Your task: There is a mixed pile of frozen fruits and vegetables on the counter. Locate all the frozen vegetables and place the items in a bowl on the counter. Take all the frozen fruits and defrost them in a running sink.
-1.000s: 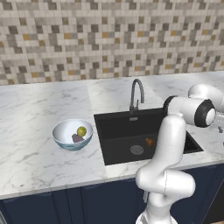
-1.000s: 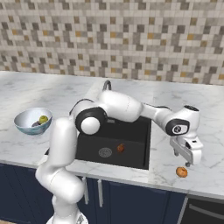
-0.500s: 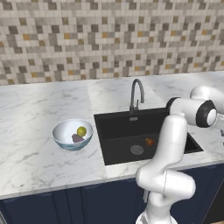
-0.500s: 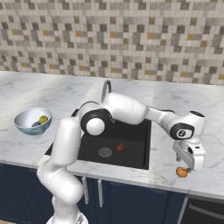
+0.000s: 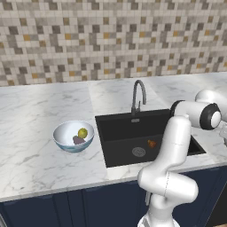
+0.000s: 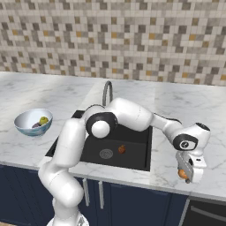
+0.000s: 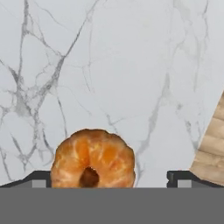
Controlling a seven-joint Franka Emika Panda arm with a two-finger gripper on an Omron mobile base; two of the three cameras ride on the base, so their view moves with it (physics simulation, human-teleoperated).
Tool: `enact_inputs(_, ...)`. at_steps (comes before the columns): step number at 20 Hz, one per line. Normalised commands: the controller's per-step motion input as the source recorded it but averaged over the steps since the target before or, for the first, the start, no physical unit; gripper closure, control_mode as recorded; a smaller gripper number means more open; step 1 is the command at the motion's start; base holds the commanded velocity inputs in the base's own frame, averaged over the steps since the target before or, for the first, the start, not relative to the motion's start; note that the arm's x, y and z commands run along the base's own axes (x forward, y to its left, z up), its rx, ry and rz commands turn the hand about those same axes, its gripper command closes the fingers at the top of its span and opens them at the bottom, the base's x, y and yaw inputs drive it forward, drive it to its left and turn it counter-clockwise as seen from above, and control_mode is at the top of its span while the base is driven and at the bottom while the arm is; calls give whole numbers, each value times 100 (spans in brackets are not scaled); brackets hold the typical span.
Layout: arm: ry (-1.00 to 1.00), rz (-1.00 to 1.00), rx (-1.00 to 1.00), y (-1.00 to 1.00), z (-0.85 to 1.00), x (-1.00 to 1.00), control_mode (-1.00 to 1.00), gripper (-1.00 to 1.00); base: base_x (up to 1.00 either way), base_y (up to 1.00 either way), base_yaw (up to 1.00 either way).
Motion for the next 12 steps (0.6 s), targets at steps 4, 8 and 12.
enact_inputs(4,0,-2,3,16,-12,2,-100,-100,0,0,0)
enact_inputs(8,-1,-3,1,12,-4,0,-100,100,0,0,0)
enact_inputs(12,-1,-1,0,5,0,0,-100,100,0,0,0)
